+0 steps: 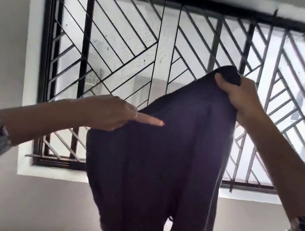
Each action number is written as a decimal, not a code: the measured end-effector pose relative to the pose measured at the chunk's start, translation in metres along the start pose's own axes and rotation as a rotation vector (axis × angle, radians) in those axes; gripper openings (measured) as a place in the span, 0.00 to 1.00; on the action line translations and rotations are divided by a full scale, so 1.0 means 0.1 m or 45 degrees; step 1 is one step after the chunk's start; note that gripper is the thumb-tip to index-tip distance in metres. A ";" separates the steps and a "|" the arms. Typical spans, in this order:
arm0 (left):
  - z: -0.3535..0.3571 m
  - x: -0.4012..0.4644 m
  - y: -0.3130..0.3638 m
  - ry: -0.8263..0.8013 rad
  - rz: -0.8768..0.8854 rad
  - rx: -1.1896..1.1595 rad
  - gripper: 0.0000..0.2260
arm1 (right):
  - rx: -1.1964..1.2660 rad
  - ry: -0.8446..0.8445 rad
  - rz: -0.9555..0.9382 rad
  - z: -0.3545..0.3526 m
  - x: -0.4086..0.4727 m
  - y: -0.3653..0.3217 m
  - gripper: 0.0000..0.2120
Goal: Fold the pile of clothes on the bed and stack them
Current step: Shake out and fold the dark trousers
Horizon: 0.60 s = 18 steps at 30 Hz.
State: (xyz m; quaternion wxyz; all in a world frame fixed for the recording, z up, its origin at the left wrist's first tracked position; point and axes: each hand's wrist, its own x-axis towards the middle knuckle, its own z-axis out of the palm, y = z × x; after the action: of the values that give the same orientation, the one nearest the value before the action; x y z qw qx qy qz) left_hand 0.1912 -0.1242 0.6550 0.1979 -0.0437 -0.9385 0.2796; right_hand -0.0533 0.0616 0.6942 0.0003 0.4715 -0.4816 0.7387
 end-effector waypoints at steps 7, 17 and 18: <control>-0.16 0.34 0.30 -0.719 -0.200 -0.131 0.40 | -0.088 -0.070 0.003 -0.05 -0.11 0.10 0.11; 0.33 0.83 0.54 -0.763 -1.037 -1.287 0.23 | -0.494 -0.150 0.024 0.17 -0.74 0.59 0.10; 0.38 0.86 0.56 -0.768 -1.104 -1.381 0.18 | -0.555 -0.181 0.031 0.20 -0.83 0.66 0.11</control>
State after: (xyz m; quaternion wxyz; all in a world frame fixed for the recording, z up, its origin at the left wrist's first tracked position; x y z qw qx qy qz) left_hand 0.0958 -0.0798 0.6259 -0.0246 0.3165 -0.8910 -0.3245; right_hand -0.0232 0.0493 0.5913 0.0594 0.5052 -0.6344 0.5820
